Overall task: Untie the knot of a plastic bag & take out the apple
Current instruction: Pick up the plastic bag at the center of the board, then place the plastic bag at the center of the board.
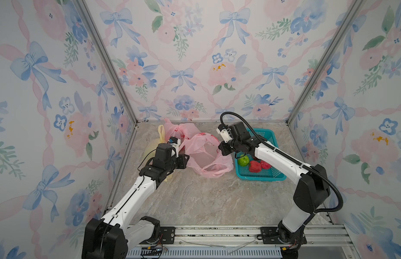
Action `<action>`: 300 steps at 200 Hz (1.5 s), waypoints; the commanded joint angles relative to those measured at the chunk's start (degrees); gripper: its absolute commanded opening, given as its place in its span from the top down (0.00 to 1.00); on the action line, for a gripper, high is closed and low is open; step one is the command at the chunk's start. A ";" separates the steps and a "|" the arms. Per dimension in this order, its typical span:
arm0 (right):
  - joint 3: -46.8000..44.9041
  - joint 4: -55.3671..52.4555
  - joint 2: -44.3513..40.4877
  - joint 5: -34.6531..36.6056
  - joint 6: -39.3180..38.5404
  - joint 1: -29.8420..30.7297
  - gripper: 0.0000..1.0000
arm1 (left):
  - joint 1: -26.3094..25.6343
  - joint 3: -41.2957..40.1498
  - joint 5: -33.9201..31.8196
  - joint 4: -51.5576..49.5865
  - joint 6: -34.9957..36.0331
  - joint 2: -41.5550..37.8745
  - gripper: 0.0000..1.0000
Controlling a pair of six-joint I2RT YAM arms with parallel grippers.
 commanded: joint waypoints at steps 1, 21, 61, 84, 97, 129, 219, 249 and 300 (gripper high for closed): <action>1.39 5.64 -10.01 1.67 1.75 -1.78 1.00 | -0.56 3.73 4.69 0.33 1.02 -2.80 0.61; 0.82 7.27 -17.23 6.06 2.13 -4.90 1.00 | -1.10 6.03 6.19 0.32 0.78 -5.32 0.57; 2.87 -5.58 -28.09 36.16 -5.48 -8.44 1.00 | -0.54 6.47 -7.25 -3.06 1.31 -9.66 0.48; 0.46 -13.68 -32.73 47.82 -5.45 -14.71 1.00 | 2.06 5.62 -12.65 -4.25 1.14 -8.60 0.47; -2.57 -16.61 -35.65 50.84 -4.93 -19.22 1.00 | 4.23 5.08 -13.86 -4.14 1.01 -7.63 0.46; -8.49 -22.16 -40.17 49.22 -2.12 -34.48 1.00 | 10.89 4.63 -12.47 -3.86 1.85 -4.89 0.44; -13.15 -30.02 -36.56 38.75 -0.54 -50.83 0.98 | 23.06 4.39 -13.75 -3.51 3.81 2.23 0.39; -13.76 -30.63 -32.42 33.83 -0.38 -51.51 0.68 | 25.06 2.43 -14.56 -2.99 3.79 3.22 0.38; -14.59 -21.34 -45.82 27.46 0.46 -51.51 0.05 | 25.60 -0.02 -13.46 -1.34 2.75 6.65 0.35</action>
